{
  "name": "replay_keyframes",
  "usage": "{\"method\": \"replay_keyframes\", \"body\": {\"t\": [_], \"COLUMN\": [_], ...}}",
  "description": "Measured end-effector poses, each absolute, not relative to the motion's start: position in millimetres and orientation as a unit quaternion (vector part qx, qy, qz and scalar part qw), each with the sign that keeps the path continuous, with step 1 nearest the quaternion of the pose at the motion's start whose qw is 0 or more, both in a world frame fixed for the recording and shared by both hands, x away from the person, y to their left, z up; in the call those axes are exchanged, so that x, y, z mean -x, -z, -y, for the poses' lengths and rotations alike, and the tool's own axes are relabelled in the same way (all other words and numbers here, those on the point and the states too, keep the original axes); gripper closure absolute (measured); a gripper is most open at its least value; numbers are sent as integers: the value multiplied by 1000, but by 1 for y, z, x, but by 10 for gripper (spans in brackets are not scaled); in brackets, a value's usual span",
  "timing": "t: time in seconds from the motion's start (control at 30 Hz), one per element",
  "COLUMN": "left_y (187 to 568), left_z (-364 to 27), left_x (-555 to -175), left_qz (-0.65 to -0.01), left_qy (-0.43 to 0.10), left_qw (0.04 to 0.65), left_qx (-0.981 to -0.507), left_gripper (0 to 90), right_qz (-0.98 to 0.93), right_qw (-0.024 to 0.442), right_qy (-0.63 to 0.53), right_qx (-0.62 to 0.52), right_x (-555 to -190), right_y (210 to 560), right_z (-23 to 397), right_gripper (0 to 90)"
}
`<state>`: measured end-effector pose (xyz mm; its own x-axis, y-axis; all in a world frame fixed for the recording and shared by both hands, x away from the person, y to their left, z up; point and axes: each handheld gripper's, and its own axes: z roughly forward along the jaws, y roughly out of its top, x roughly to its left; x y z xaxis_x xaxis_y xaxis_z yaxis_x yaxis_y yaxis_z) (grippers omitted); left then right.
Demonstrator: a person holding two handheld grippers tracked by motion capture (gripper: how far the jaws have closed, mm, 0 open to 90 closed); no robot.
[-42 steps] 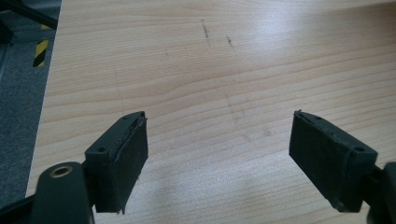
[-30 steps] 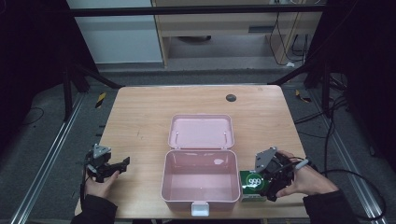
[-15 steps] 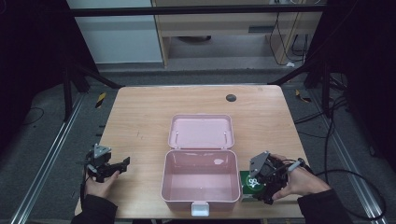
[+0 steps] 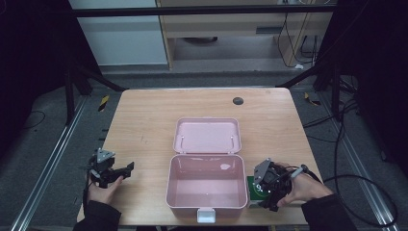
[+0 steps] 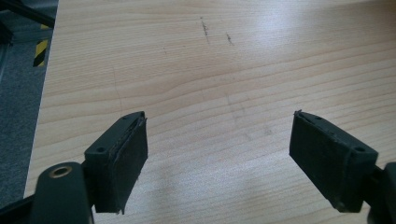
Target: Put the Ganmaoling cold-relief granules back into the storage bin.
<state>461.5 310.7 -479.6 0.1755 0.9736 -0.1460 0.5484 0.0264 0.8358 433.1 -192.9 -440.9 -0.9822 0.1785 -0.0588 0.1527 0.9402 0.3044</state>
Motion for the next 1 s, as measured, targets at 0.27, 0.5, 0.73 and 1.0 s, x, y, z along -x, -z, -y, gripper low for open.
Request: {"method": "replay_keyframes", "body": {"t": [0.27,0.5,0.73,1.0], "left_y": [480,480,480,480], "left_z": [-311,-311,-310,-310], "left_x": [-461,-462,-462,-462], "left_qz": [-587,-586,-587,-586], "left_qy": [-259,-259,-258,-259], "left_qw": [407,407,408,407], "left_qx": [-650,-651,-650,-651], "left_gripper": [185,185,185,185], "right_qz": [-985,-985,-985,-985], "right_qw": [35,31,27,28], "right_qy": [-149,-147,-146,-145], "right_qx": [-83,-87,-92,-91], "right_x": [-435,-435,-435,-433], "right_y": [446,446,444,439], "right_z": [192,192,194,198], "right_gripper": [75,105,148,158]}}
